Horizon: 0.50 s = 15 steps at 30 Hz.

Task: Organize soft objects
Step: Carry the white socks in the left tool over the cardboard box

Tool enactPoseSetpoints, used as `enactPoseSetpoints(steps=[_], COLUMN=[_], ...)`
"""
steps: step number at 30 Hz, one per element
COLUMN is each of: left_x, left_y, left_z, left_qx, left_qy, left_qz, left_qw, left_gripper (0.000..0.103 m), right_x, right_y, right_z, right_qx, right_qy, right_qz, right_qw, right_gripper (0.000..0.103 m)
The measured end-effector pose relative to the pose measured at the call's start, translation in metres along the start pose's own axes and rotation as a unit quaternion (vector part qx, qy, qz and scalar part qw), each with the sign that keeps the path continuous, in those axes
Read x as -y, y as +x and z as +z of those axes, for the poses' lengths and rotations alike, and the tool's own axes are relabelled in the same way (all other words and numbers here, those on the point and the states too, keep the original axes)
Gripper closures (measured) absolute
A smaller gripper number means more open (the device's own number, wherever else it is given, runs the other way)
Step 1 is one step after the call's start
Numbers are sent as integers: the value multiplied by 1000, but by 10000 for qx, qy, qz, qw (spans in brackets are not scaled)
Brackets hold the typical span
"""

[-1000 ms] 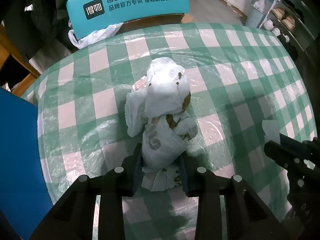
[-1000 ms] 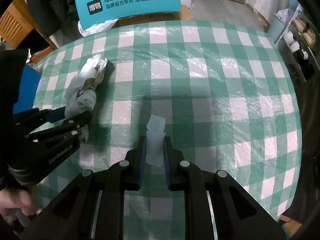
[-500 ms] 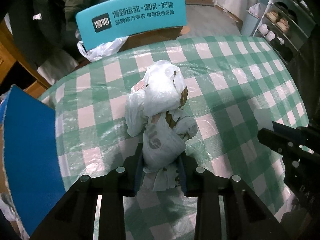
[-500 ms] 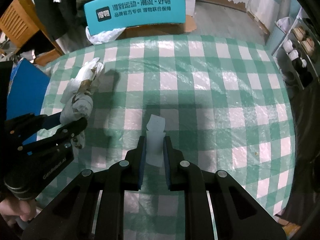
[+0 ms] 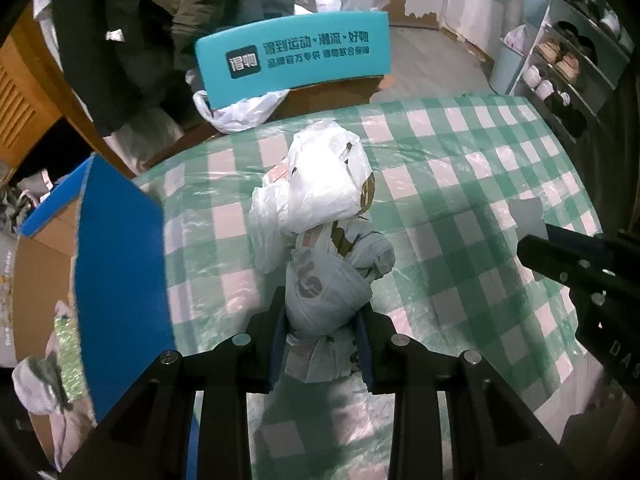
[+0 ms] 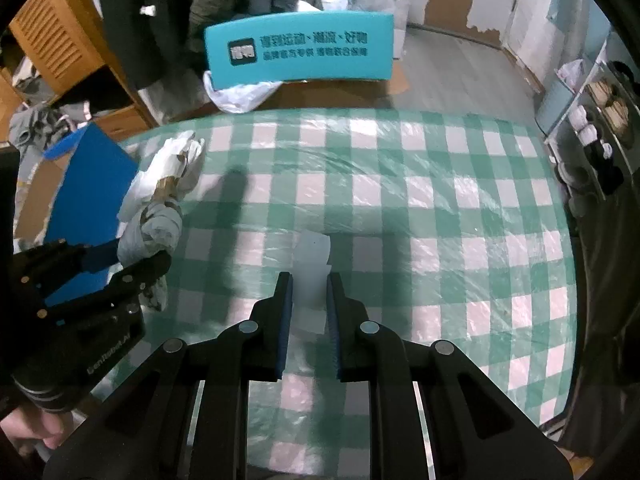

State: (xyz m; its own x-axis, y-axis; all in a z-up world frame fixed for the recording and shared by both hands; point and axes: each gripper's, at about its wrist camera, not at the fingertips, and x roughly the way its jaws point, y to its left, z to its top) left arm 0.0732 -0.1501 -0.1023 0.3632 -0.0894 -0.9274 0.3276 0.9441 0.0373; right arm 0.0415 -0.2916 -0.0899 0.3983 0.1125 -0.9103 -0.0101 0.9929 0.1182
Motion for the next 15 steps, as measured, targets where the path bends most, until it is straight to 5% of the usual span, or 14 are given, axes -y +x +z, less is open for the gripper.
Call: enactPoseSetpoints(steps=[15], left_x=[-47], left_y=[-55], left_z=[-19], left_qx=[340], left_qy=[-353], left_qz=[93], left_qw=[9988], left_gripper=[72], right_x=[-50], right_y=[-32], right_z=[8], right_qx=[231], right_qy=[-355], right_qz=[176], right_qw=[9989], right_gripper=[89])
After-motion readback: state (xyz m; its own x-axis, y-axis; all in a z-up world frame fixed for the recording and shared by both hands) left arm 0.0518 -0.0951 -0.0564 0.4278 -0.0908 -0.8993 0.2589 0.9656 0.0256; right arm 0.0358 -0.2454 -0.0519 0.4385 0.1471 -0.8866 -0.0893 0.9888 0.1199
